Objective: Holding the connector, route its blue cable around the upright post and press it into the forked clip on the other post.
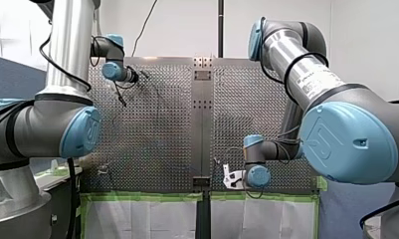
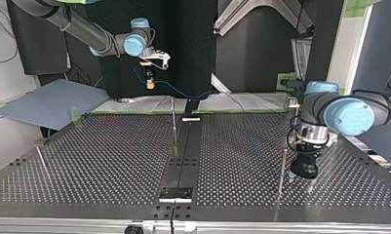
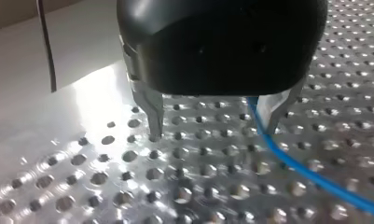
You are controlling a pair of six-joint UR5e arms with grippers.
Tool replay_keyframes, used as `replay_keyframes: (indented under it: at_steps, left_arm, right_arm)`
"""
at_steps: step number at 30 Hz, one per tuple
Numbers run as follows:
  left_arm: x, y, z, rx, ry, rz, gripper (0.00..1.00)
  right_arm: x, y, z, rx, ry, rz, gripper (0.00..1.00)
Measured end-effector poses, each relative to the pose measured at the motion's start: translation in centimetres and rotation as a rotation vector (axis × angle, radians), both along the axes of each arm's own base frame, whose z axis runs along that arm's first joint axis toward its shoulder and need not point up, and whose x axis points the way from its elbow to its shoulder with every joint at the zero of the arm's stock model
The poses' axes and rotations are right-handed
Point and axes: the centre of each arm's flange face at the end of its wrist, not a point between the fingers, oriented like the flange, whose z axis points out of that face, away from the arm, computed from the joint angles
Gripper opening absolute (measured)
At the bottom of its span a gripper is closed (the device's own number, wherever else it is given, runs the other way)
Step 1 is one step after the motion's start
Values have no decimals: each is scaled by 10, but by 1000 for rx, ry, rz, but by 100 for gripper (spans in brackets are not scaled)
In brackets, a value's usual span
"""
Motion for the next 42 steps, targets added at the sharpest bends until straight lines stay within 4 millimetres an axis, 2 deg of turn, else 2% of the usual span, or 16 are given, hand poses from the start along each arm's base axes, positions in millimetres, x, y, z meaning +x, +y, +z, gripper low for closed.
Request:
replay_keyframes:
  at_steps: [20,42]
  left_arm:
    - [-7,8,-12,-93,84,-29,100]
    - [-14,11,-14,-23,134,-17,100]
  right_arm:
    - [3,3,0,-1,3,8,0]
    - [3,3,-1,3,6,8,0]
